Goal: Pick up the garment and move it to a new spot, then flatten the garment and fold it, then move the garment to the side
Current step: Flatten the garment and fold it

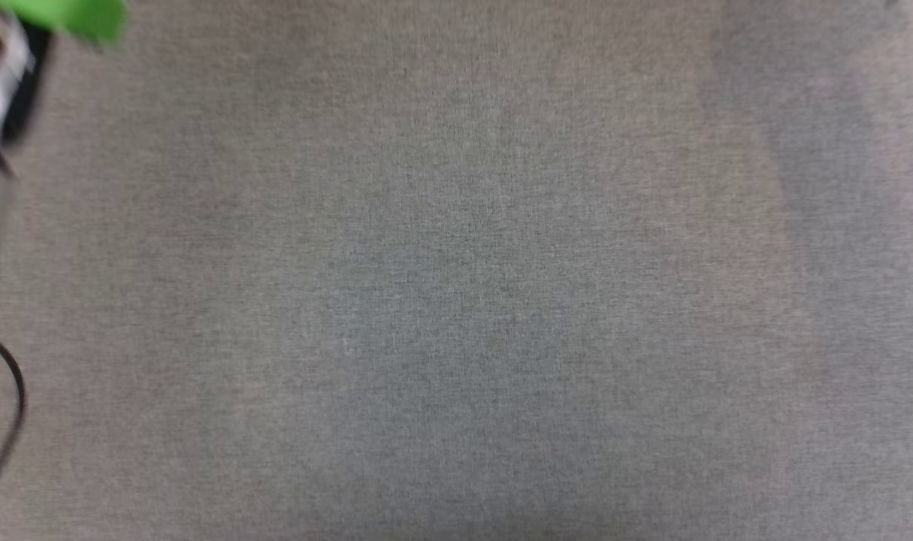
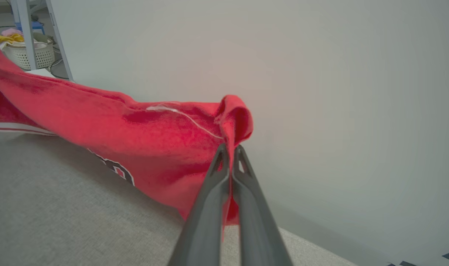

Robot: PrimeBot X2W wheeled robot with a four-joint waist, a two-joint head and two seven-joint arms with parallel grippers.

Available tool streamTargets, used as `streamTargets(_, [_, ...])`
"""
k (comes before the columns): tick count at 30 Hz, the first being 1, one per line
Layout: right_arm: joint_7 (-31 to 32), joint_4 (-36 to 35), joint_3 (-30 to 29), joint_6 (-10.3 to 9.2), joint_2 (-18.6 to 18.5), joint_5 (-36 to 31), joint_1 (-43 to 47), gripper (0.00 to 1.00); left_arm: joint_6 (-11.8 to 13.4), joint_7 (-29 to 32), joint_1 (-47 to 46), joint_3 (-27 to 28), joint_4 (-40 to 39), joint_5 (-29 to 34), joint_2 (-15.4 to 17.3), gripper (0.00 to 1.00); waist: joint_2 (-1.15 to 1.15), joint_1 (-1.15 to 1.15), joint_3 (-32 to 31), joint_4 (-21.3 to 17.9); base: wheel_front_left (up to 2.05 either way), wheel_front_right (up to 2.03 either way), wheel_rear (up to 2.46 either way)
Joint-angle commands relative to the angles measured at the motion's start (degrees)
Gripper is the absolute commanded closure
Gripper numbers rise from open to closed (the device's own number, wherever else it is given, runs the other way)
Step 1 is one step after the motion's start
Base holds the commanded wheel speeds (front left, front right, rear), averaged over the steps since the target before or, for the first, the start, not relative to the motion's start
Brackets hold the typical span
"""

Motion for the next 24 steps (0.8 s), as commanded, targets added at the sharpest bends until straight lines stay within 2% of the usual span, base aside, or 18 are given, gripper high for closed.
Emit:
streamTargets(1, [-0.24, -1.44, 0.93, -0.04, -0.84, 1.01, 3.34, 1.00, 0.43, -0.33, 4.36, 0.88, -1.45, 0.97, -0.30, 1.00, 0.00, 0.00, -4.94, 0.10, 0.00, 0.00, 0.00])
streamTargets(8, [-0.42, -8.16, 2.53, -0.04, -5.56, 4.39, 20.05, 1.00, 1.08, -0.33, 25.12, 3.50, -7.51, 3.58, -3.22, 1.00, 0.00, 0.00, -11.90, 0.68, 0.00, 0.00, 0.00])
streamTargets(16, [1.36, -12.65, 1.29, -0.04, -9.39, 6.06, 37.40, 1.00, 0.54, -0.33, 42.52, 1.22, -8.67, 6.40, -5.41, 1.00, 0.00, 0.00, -18.92, 1.73, 0.00, 0.00, 0.00])
streamTargets(24, [2.12, -15.40, -4.09, -0.04, -10.21, 5.87, 53.38, 1.00, 0.43, -0.33, 55.90, -1.07, -7.81, 6.48, -6.12, 1.00, 0.00, 0.00, -24.34, 2.48, 0.00, 0.00, 0.00])
